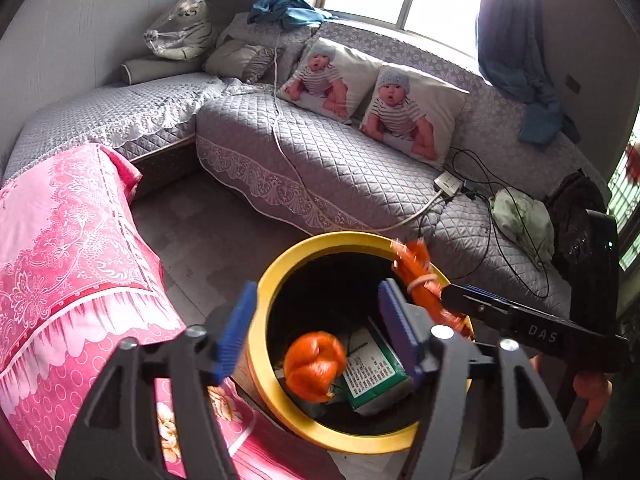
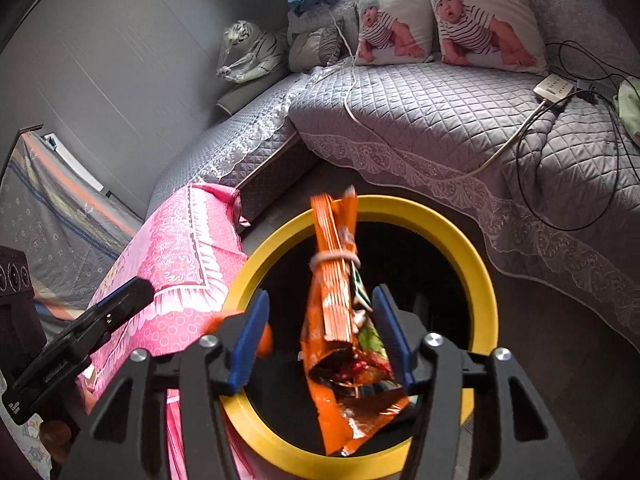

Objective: Collect trash
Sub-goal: 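Open both tools over the bin to drop the orange peel and snack bag, then return to the bed and grasp the pink hand-cream tube with the right tool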

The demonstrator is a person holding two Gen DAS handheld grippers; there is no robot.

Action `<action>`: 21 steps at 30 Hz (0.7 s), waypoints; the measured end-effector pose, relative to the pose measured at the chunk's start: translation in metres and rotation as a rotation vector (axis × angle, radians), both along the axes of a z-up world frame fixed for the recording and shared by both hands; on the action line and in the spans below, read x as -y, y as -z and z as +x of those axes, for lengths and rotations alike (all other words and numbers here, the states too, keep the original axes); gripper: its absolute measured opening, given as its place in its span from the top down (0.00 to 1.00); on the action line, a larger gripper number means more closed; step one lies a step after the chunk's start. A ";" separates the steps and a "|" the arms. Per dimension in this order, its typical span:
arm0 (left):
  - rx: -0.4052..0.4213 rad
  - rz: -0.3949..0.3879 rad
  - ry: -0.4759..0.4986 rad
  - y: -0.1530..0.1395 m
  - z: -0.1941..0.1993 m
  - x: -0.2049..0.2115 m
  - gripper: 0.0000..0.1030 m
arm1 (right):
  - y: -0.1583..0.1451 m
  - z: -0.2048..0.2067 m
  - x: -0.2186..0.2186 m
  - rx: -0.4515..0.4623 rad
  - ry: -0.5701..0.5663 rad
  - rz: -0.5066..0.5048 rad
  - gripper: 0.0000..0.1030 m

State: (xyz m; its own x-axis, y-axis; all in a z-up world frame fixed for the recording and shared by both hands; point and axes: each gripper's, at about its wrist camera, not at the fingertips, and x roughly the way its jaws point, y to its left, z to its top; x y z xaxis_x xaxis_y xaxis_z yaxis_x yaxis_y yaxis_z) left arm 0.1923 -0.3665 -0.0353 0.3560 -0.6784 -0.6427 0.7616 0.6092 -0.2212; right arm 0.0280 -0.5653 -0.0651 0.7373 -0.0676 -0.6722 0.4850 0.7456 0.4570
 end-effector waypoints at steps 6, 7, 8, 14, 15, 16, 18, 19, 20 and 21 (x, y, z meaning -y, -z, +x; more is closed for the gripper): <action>0.018 -0.056 -0.065 -0.008 0.004 -0.031 0.20 | -0.011 -0.015 -0.001 0.014 0.020 -0.041 0.48; 0.023 -0.068 -0.079 -0.010 0.006 -0.040 0.20 | -0.011 -0.014 -0.005 0.010 0.004 -0.045 0.48; 0.028 -0.079 -0.091 -0.013 0.007 -0.050 0.20 | -0.012 -0.011 -0.011 0.006 -0.016 -0.051 0.48; 0.089 -0.102 -0.233 -0.032 0.017 -0.149 0.20 | -0.020 0.024 -0.071 0.007 -0.229 -0.086 0.48; 0.103 -0.096 -0.266 -0.034 0.018 -0.170 0.20 | -0.021 0.032 -0.085 0.010 -0.272 -0.091 0.48; 0.117 -0.089 -0.301 -0.036 0.018 -0.193 0.20 | -0.023 0.039 -0.099 0.011 -0.313 -0.099 0.48; 0.149 -0.062 -0.384 -0.039 0.017 -0.238 0.20 | -0.026 0.055 -0.132 0.009 -0.401 -0.122 0.48; 0.164 -0.036 -0.433 -0.039 0.016 -0.261 0.19 | -0.027 0.063 -0.148 0.005 -0.443 -0.131 0.48; 0.169 -0.016 -0.472 -0.038 0.015 -0.282 0.19 | -0.028 0.071 -0.164 0.001 -0.485 -0.135 0.48; 0.169 -0.010 -0.504 -0.037 0.012 -0.303 0.19 | -0.029 0.079 -0.181 -0.002 -0.528 -0.137 0.48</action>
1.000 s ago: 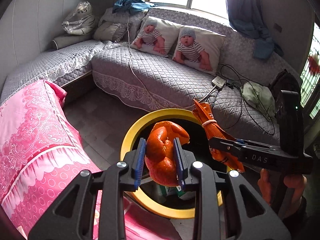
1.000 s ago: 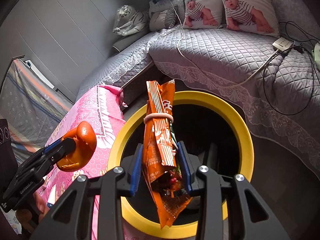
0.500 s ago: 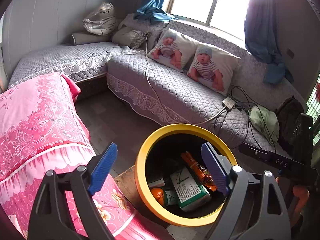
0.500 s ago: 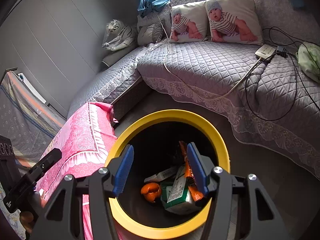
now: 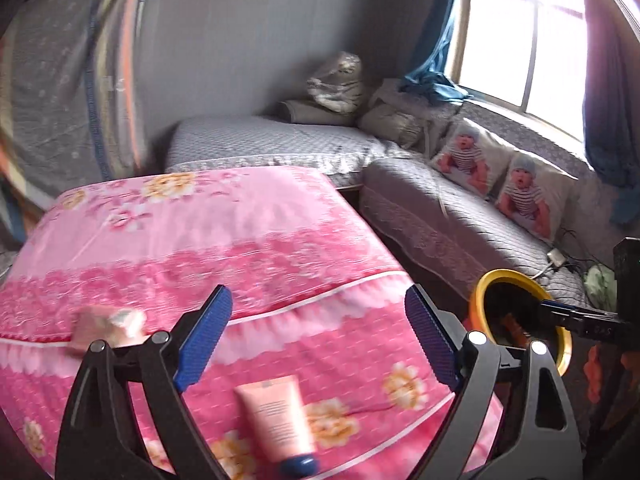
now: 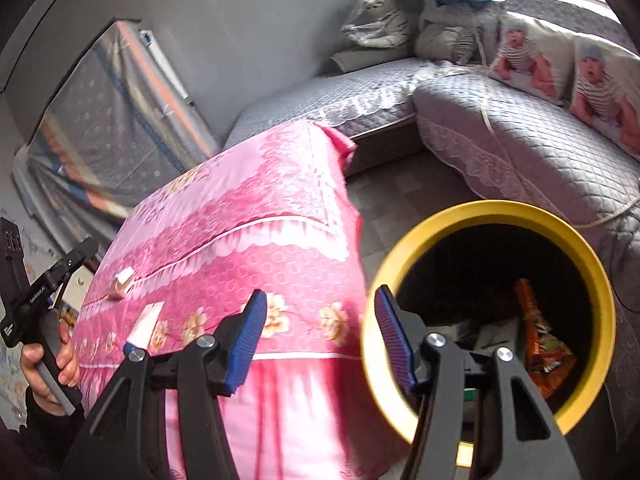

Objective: Collect trash
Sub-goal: 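Return to the bed and grasp the pink hand-cream tube with the right tool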

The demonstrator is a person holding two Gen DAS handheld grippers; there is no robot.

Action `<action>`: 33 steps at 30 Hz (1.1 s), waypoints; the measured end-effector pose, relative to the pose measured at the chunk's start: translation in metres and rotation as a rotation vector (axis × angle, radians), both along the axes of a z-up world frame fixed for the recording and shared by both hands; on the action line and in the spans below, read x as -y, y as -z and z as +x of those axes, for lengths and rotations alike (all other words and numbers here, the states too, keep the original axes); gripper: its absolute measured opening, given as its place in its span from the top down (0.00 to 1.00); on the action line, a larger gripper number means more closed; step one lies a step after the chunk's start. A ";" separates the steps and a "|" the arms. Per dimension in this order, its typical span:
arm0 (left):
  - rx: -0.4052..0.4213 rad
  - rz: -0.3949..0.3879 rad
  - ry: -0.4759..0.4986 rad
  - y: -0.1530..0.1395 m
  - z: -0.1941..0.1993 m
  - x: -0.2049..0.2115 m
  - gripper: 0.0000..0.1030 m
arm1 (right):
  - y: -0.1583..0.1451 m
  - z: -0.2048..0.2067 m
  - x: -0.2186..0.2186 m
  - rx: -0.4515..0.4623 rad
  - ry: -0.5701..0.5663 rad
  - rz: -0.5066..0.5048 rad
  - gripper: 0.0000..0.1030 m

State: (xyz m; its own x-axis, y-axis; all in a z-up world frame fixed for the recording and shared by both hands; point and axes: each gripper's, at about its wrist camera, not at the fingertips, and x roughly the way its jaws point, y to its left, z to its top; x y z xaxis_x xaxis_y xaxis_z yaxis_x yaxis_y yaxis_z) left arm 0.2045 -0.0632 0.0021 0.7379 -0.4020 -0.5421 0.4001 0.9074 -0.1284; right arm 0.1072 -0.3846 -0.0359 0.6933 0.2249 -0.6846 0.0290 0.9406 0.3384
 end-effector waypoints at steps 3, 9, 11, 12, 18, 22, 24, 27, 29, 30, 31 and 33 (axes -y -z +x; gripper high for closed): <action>0.002 0.009 -0.112 0.002 -0.012 -0.060 0.19 | -0.004 0.021 -0.052 -0.019 -0.120 -0.015 0.48; 0.040 0.029 -0.261 0.009 -0.044 -0.135 0.15 | 0.000 0.047 -0.143 -0.109 -0.323 0.005 0.48; 0.041 0.012 -0.278 0.012 -0.053 -0.152 0.15 | 0.003 0.048 -0.170 -0.121 -0.368 -0.022 0.48; 0.041 0.005 -0.284 0.013 -0.055 -0.158 0.15 | 0.004 0.049 -0.183 -0.132 -0.389 -0.031 0.48; 0.062 -0.001 -0.304 0.016 -0.064 -0.178 0.14 | 0.022 0.058 -0.236 -0.202 -0.441 -0.127 0.40; 0.060 -0.010 -0.311 0.022 -0.066 -0.188 0.13 | 0.033 0.070 -0.253 -0.249 -0.425 -0.180 0.40; 0.055 -0.020 -0.314 0.024 -0.065 -0.192 0.13 | 0.037 0.076 -0.259 -0.264 -0.418 -0.201 0.40; 0.049 -0.024 -0.318 0.029 -0.065 -0.198 0.12 | 0.045 0.085 -0.265 -0.291 -0.416 -0.223 0.40; 0.043 -0.010 -0.320 0.032 -0.064 -0.199 0.12 | 0.049 0.089 -0.270 -0.308 -0.420 -0.233 0.40; 0.043 0.000 -0.318 0.033 -0.063 -0.200 0.12 | 0.052 0.092 -0.273 -0.317 -0.425 -0.237 0.40; 0.043 0.011 -0.316 0.035 -0.063 -0.200 0.12 | 0.055 0.094 -0.274 -0.324 -0.429 -0.243 0.40; 0.045 0.039 -0.312 0.037 -0.061 -0.199 0.12 | 0.060 0.099 -0.277 -0.341 -0.432 -0.242 0.42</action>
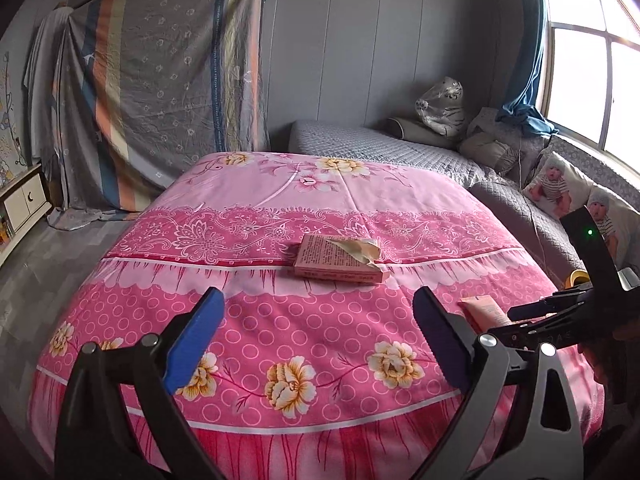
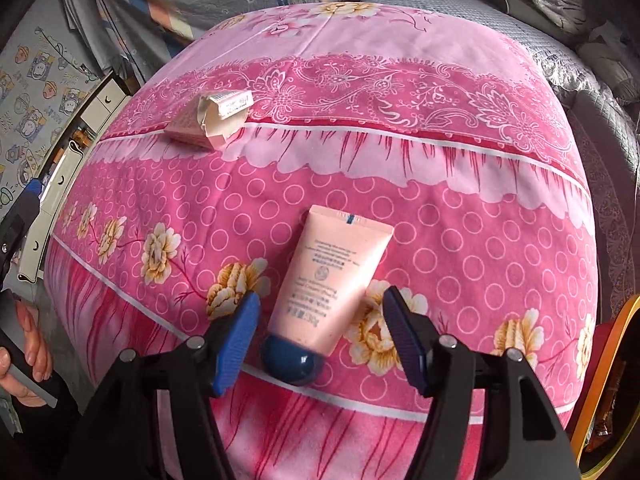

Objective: Collect trash
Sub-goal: 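Return to the bed and grasp the pink hand-cream tube with the right tool, then grasp the pink tissue pack with the left tool while the right tool holds the tube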

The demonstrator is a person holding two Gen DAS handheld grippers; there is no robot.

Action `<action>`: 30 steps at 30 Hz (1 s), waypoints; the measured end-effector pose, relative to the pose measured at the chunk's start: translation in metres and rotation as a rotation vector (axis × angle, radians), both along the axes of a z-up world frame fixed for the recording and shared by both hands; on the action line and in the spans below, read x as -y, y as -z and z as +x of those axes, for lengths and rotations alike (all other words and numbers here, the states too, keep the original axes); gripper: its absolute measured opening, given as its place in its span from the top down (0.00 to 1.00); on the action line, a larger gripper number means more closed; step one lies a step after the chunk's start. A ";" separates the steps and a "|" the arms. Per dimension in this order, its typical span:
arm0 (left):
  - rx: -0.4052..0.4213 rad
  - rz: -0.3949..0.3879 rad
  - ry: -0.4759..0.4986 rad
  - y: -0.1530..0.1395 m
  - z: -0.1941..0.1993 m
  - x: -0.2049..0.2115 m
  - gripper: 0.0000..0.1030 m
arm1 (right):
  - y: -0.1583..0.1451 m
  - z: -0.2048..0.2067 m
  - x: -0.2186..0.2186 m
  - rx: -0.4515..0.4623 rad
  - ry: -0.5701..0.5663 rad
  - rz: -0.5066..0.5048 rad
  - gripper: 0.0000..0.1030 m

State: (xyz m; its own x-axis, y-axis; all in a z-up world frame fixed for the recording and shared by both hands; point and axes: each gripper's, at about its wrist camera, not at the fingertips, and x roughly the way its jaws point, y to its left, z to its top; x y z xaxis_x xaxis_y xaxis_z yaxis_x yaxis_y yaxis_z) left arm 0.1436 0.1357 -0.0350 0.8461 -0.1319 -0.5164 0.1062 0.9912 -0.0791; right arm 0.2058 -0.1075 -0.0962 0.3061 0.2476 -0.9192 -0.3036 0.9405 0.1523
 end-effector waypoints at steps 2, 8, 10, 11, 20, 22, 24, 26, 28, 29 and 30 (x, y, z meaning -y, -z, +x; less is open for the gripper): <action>-0.004 0.030 0.016 0.001 0.005 0.001 0.12 | 0.002 0.003 -0.002 -0.008 -0.005 -0.006 0.54; -0.018 0.146 0.196 -0.007 0.029 0.014 0.09 | -0.002 0.005 0.003 -0.037 -0.047 0.062 0.62; -0.001 0.193 0.275 -0.011 0.041 0.019 0.08 | -0.006 0.004 0.011 -0.060 -0.047 0.124 0.62; -0.008 0.215 0.320 -0.013 0.049 0.023 0.08 | -0.008 0.003 0.015 -0.060 -0.044 0.144 0.62; -0.152 0.322 0.429 0.009 0.124 0.064 0.08 | -0.020 -0.007 0.059 -0.079 0.009 0.293 0.62; -0.182 0.318 0.407 0.015 0.137 0.072 0.08 | -0.021 -0.008 0.066 -0.069 0.014 0.300 0.62; -0.207 0.293 0.377 0.020 0.148 0.075 0.08 | -0.021 -0.009 0.071 -0.073 0.017 0.321 0.62; -0.249 0.274 0.316 0.026 0.162 0.073 0.09 | -0.021 -0.012 0.075 -0.069 0.015 0.327 0.62; -0.273 0.271 0.271 0.031 0.174 0.073 0.09 | -0.020 -0.012 0.079 -0.073 0.014 0.343 0.62; -0.279 0.286 0.255 0.033 0.178 0.075 0.09 | -0.020 -0.011 0.078 -0.074 0.013 0.350 0.62; -0.283 0.308 0.241 0.035 0.180 0.078 0.09 | -0.020 -0.012 0.080 -0.070 0.011 0.355 0.62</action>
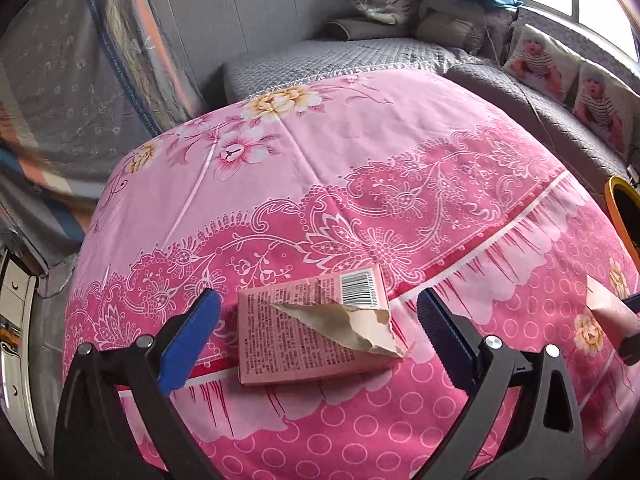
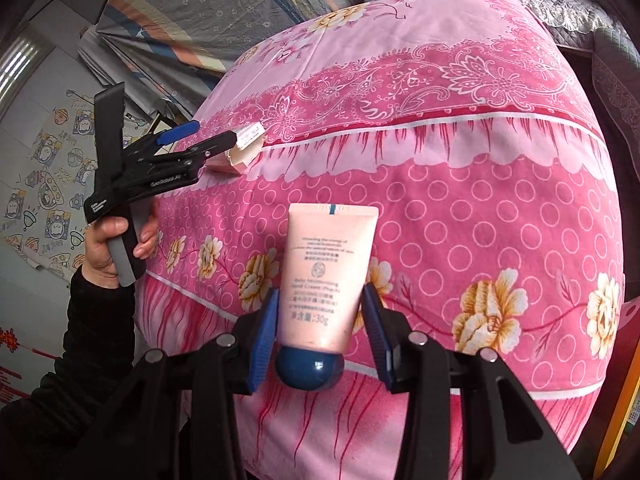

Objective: Collect trash
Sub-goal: 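Grasp the pink tissue pack with the left tool while the right tool holds the tube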

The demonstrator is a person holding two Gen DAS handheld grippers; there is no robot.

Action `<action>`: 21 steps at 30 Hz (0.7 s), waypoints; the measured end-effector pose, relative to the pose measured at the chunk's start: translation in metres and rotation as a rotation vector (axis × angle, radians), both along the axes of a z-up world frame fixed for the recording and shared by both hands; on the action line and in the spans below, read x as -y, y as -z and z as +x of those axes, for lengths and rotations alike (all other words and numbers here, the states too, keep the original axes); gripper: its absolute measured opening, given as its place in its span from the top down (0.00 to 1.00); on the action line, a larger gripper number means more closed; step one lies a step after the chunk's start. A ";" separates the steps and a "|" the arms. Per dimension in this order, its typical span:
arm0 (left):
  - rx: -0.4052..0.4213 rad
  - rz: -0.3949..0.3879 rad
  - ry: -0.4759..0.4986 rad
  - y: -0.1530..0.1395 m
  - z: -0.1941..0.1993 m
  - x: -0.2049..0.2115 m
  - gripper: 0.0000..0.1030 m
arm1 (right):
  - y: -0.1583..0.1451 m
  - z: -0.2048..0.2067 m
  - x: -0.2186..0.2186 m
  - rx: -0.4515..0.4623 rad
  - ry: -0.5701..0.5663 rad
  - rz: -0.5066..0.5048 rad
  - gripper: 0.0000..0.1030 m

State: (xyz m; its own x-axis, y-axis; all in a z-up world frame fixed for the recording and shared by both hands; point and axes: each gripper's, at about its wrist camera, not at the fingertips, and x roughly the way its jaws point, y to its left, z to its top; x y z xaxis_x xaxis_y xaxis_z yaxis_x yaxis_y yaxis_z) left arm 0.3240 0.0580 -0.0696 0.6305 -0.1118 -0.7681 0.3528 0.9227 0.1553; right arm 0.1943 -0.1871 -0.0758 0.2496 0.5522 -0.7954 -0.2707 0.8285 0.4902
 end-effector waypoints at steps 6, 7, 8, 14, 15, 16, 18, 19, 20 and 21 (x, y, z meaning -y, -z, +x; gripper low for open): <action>-0.050 0.086 -0.033 0.016 0.020 0.014 0.09 | 0.002 0.002 0.003 -0.001 0.003 0.033 0.62; -0.061 0.090 -0.036 0.019 0.022 0.015 0.13 | 0.002 0.002 0.005 -0.002 0.004 0.037 0.61; -0.076 0.093 -0.040 0.023 0.024 0.015 0.20 | 0.003 0.002 0.006 -0.003 0.006 0.038 0.62; -0.065 0.070 -0.066 0.018 0.020 0.009 0.71 | 0.001 0.000 0.017 -0.001 0.027 0.053 0.61; -0.054 0.058 -0.072 0.014 0.019 0.007 0.73 | 0.001 0.000 0.018 0.000 0.028 0.053 0.61; -0.052 0.044 -0.075 0.011 0.017 0.004 0.74 | 0.001 0.000 0.019 0.000 0.029 0.056 0.61; -0.041 0.013 -0.075 0.001 0.010 -0.002 0.75 | 0.002 0.000 0.018 -0.008 0.022 0.068 0.61; -0.027 0.006 -0.073 -0.005 0.006 -0.004 0.77 | 0.002 -0.001 0.017 -0.012 0.017 0.073 0.62; -0.007 -0.003 -0.075 -0.012 0.000 -0.005 0.77 | 0.002 -0.001 0.016 -0.013 0.013 0.076 0.62; 0.013 -0.013 -0.079 -0.019 -0.008 -0.008 0.85 | 0.002 -0.001 0.015 -0.012 0.007 0.078 0.62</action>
State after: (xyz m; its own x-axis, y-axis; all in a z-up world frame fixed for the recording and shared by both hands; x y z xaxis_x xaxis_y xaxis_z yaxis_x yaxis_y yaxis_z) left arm 0.3161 0.0657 -0.0503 0.6479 -0.0711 -0.7584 0.2767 0.9496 0.1473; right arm 0.1931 -0.2018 -0.0775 0.2447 0.6109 -0.7529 -0.2584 0.7895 0.5566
